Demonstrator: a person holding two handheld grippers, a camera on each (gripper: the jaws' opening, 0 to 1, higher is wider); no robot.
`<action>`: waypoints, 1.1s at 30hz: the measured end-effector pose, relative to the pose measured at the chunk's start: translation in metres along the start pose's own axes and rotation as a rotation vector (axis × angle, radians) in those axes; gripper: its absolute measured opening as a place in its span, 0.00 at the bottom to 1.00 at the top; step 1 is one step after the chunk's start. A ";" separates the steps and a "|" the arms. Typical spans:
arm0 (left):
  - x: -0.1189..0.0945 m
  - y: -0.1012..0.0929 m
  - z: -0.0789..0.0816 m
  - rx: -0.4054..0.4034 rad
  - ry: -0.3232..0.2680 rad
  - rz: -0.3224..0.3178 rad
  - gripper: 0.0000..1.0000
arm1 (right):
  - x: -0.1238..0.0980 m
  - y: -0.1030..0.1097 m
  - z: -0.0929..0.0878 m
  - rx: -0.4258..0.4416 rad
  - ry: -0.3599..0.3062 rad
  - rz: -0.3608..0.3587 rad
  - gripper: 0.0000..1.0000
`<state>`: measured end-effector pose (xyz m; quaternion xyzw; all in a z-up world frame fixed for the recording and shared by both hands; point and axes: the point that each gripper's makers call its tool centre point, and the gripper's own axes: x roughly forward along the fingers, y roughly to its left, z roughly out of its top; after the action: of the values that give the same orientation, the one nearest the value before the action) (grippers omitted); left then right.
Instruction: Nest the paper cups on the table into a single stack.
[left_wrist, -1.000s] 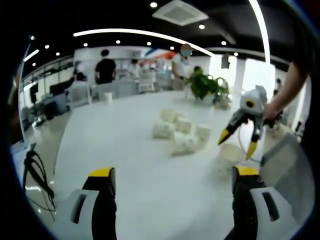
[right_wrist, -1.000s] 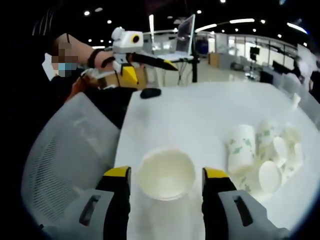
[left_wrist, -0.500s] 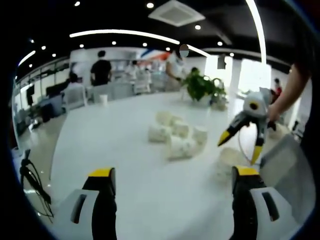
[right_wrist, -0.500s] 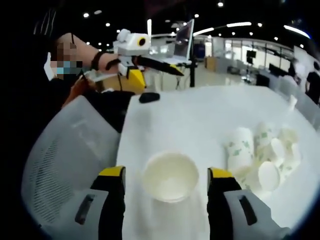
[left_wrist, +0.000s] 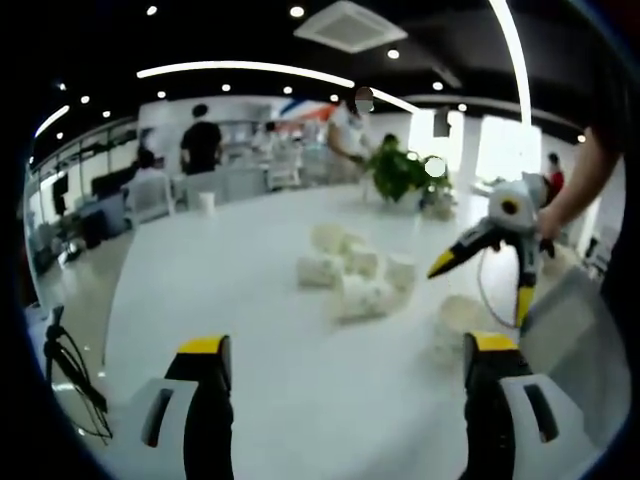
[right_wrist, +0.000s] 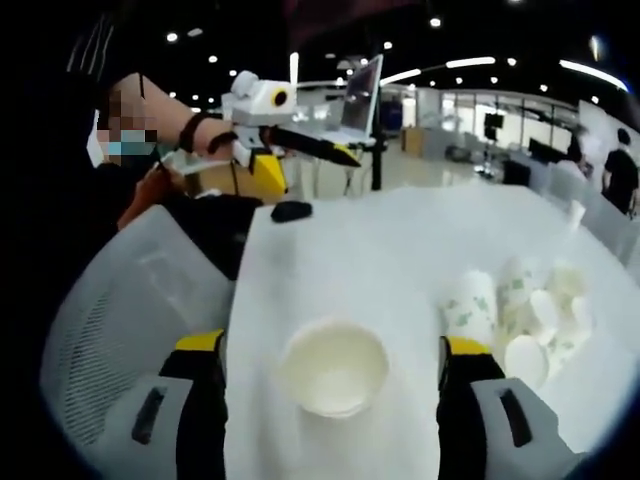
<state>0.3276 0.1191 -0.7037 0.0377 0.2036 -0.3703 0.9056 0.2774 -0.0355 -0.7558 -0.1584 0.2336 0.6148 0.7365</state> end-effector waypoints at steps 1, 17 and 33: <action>-0.001 0.000 0.001 -0.001 -0.006 0.001 0.97 | 0.000 0.000 -0.001 -0.003 -0.001 -0.002 0.88; -0.004 -0.002 0.000 0.006 -0.006 0.001 0.97 | -0.004 0.002 0.007 -0.046 -0.051 -0.017 1.00; -0.002 -0.002 0.000 0.001 -0.008 -0.005 0.96 | -0.029 -0.010 0.008 -0.034 -0.087 -0.094 1.00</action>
<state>0.3255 0.1190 -0.7028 0.0363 0.2000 -0.3729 0.9053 0.2846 -0.0574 -0.7336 -0.1549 0.1829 0.5896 0.7713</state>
